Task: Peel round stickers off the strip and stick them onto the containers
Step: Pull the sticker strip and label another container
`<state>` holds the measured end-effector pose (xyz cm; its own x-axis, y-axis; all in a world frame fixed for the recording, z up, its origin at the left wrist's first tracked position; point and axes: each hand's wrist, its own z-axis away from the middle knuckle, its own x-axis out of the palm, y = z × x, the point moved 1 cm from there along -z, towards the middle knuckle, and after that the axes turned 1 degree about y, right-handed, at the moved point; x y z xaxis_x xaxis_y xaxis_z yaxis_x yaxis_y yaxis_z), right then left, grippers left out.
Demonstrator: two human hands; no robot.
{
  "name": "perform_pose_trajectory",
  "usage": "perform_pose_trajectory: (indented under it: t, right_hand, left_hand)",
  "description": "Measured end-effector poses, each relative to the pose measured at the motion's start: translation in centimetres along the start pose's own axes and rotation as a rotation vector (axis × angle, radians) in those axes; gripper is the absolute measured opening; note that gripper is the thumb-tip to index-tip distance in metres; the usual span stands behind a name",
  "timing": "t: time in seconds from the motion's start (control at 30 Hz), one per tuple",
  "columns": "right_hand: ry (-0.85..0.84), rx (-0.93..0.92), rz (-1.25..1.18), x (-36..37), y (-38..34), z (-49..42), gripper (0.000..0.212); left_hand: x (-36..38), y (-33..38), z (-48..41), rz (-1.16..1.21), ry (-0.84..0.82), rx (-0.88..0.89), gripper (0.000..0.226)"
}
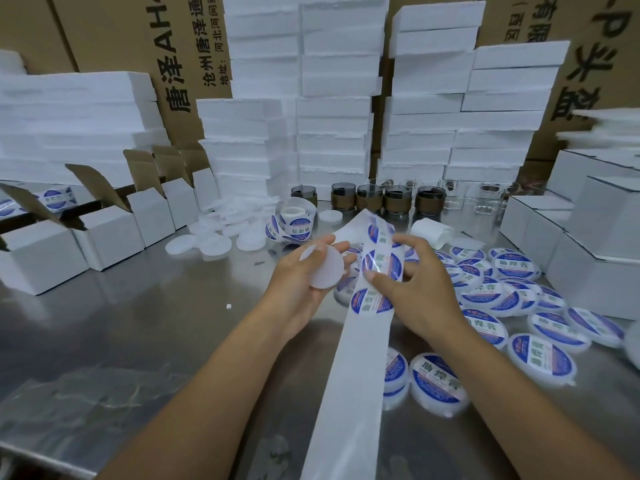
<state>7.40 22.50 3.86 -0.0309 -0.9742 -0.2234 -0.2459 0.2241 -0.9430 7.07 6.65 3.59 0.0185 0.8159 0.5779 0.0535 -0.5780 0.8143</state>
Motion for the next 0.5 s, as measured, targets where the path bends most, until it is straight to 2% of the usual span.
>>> perform_pose_trajectory:
  t: [0.13, 0.23, 0.33, 0.43, 0.5]
  right_hand:
    - [0.131, -0.052, -0.183, -0.4, -0.2, -0.2, 0.052]
    - [0.173, -0.094, -0.175, -0.3, -0.2, -0.3, 0.05]
    - [0.174, -0.04, -0.16, -0.3, 0.0, -0.3, 0.044]
    - [0.245, -0.037, -0.001, -0.4, 0.2, -0.3, 0.031]
    - [0.305, -0.162, 0.174, -0.3, 0.3, -0.2, 0.026]
  left_hand:
    - [0.0, -0.5, 0.1, -0.236, 0.053, -0.041, 0.015]
    - [0.2, -0.8, 0.5, -0.377, -0.131, -0.178, 0.034]
    - [0.3, -1.3, 1.0, -0.383, -0.322, -0.219, 0.028]
    - [0.4, -1.3, 1.2, -0.373, -0.253, -0.177, 0.011]
    - [0.3, -1.1, 1.0, -0.38, -0.181, -0.143, 0.019]
